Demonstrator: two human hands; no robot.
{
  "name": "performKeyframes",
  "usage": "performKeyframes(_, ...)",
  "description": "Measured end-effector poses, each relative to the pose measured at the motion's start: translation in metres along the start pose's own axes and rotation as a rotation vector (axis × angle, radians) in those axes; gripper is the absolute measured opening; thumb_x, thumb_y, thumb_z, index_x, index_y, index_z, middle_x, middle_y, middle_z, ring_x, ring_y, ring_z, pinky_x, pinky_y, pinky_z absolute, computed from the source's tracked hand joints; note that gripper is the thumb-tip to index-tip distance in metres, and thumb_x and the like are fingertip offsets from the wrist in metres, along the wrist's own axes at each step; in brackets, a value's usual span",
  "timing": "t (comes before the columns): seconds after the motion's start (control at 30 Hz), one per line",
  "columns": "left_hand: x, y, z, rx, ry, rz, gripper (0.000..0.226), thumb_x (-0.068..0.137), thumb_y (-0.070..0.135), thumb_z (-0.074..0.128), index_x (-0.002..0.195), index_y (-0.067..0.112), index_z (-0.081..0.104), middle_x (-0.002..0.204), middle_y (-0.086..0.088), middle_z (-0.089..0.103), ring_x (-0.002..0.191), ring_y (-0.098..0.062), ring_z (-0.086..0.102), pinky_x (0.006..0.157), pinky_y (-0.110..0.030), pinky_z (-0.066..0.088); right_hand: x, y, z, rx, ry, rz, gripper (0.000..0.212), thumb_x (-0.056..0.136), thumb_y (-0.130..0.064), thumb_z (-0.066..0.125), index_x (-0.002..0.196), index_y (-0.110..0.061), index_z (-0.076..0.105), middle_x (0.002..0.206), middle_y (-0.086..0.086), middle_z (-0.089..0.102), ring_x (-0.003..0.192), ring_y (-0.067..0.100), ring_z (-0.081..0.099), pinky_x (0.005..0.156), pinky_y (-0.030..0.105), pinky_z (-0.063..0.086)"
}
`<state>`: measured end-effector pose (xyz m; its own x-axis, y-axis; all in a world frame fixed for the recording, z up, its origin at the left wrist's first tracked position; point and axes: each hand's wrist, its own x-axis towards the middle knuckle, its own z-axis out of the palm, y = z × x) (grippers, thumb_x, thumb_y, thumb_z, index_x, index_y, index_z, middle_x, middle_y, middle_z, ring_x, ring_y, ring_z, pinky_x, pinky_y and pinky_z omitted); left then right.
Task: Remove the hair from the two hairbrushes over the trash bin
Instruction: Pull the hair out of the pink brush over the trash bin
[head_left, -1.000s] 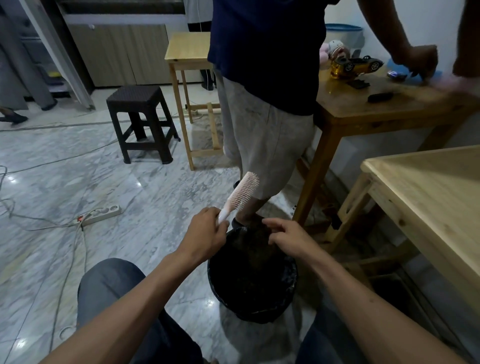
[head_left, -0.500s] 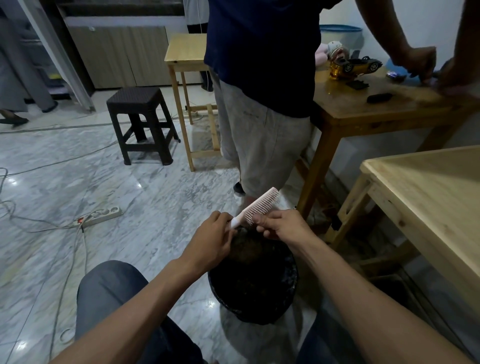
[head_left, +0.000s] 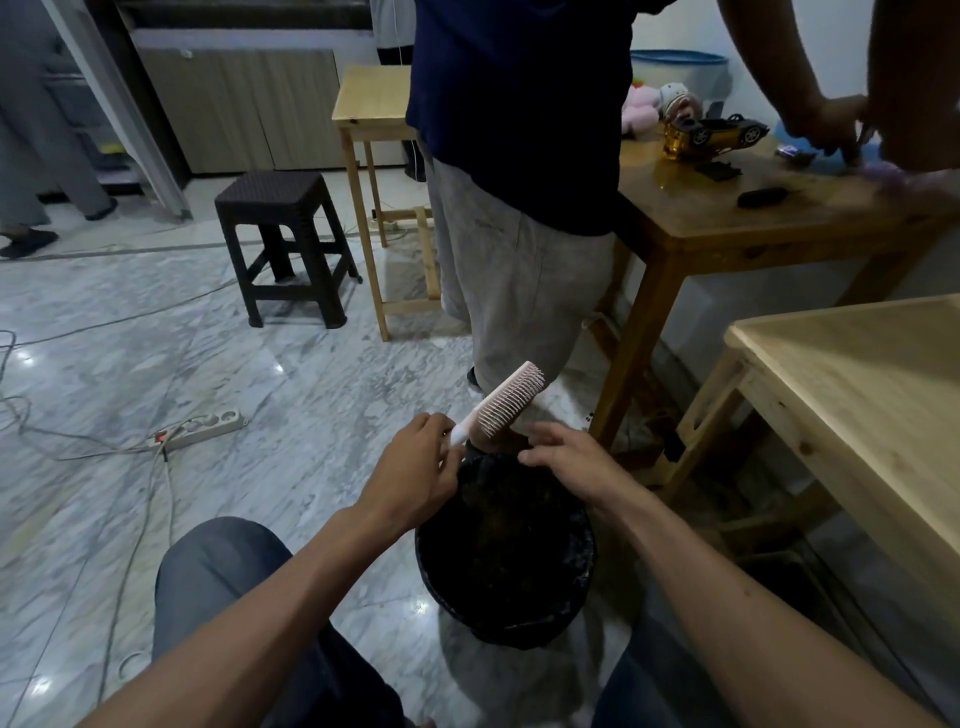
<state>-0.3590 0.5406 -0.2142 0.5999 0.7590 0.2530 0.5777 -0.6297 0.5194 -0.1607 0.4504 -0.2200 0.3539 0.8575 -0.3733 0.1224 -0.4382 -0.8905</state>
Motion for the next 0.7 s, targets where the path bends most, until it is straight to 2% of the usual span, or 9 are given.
performKeyframes(0.03,0.0,0.001,0.0,0.0,-0.003,0.006,0.015,0.094,0.027,0.06,0.101,0.014,0.061,0.089,-0.001,0.057,0.074,-0.016,0.049,0.062,-0.028,0.034,0.0,-0.002,0.004,0.074,-0.005,-0.005,0.058,0.078,-0.031,0.073,0.135,-0.027,0.065,0.129,-0.005,0.067,0.119,0.012,0.06,0.098,0.031,0.043)
performKeyframes(0.1,-0.001,0.002,0.001,-0.002,-0.003,0.014,0.016,0.093,0.03,0.059,0.099,0.015,0.062,0.086,0.001,0.058,0.072,-0.015,0.05,0.06,-0.03,0.037,0.003,-0.009,0.008,0.285,0.028,-0.016,0.046,0.073,-0.04,0.068,0.116,-0.026,0.071,0.113,-0.009,0.075,0.109,0.009,0.067,0.093,0.033,0.045)
performKeyframes(0.2,-0.001,0.003,-0.002,0.01,0.013,0.022,0.016,0.092,0.032,0.058,0.097,0.017,0.061,0.084,0.003,0.058,0.07,-0.016,0.052,0.061,-0.037,0.045,0.01,-0.015,0.008,0.423,0.157,-0.004,0.037,0.086,-0.049,0.076,0.101,-0.015,0.077,0.098,0.001,0.082,0.087,0.013,0.077,0.08,0.028,0.056)
performKeyframes(0.3,-0.002,0.004,-0.006,0.087,0.026,0.028,0.015,0.093,0.032,0.058,0.099,0.019,0.061,0.087,0.003,0.059,0.071,-0.017,0.054,0.06,-0.039,0.048,0.011,-0.014,0.001,0.326,0.282,-0.043,0.022,0.096,-0.028,0.073,0.088,-0.01,0.08,0.074,0.002,0.076,0.06,0.008,0.064,0.065,0.02,0.056)
performKeyframes(0.4,-0.003,0.002,-0.008,0.167,0.037,-0.014,0.016,0.095,0.034,0.056,0.101,0.019,0.059,0.089,0.004,0.058,0.071,-0.018,0.055,0.056,-0.035,0.047,0.005,-0.013,-0.006,0.288,0.352,-0.061,0.021,0.099,-0.018,0.069,0.082,-0.012,0.08,0.064,-0.003,0.07,0.059,0.008,0.058,0.064,0.02,0.053)
performKeyframes(0.53,-0.004,-0.004,-0.007,0.203,0.033,-0.095,0.019,0.095,0.033,0.055,0.103,0.016,0.059,0.091,0.001,0.059,0.071,-0.021,0.056,0.057,-0.036,0.047,0.0,-0.012,-0.015,0.389,0.398,-0.107,0.02,0.099,-0.021,0.068,0.086,-0.016,0.082,0.073,0.0,0.074,0.067,0.011,0.063,0.073,0.027,0.057)
performKeyframes(0.6,-0.004,-0.004,-0.006,0.197,0.036,-0.119,0.02,0.095,0.032,0.055,0.103,0.015,0.06,0.091,-0.001,0.06,0.072,-0.021,0.056,0.057,-0.036,0.046,0.001,-0.009,-0.018,0.427,0.404,-0.113,0.018,0.099,-0.02,0.068,0.089,-0.014,0.082,0.076,0.001,0.074,0.068,0.012,0.063,0.073,0.027,0.057)
performKeyframes(0.67,-0.004,-0.003,-0.005,0.179,0.037,-0.127,0.02,0.094,0.032,0.055,0.103,0.014,0.06,0.091,-0.002,0.06,0.072,-0.021,0.056,0.056,-0.035,0.044,0.004,-0.004,-0.018,0.376,0.329,-0.083,0.013,0.098,-0.013,0.069,0.099,-0.007,0.081,0.083,0.003,0.077,0.074,0.013,0.065,0.078,0.028,0.057)
performKeyframes(0.7,-0.004,-0.002,-0.004,0.169,0.035,-0.126,0.02,0.094,0.032,0.055,0.103,0.014,0.059,0.091,-0.002,0.06,0.072,-0.021,0.055,0.056,-0.034,0.043,0.005,-0.002,-0.019,0.252,0.255,-0.052,0.018,0.095,-0.007,0.07,0.112,-0.004,0.078,0.097,0.006,0.078,0.085,0.015,0.068,0.085,0.029,0.056)
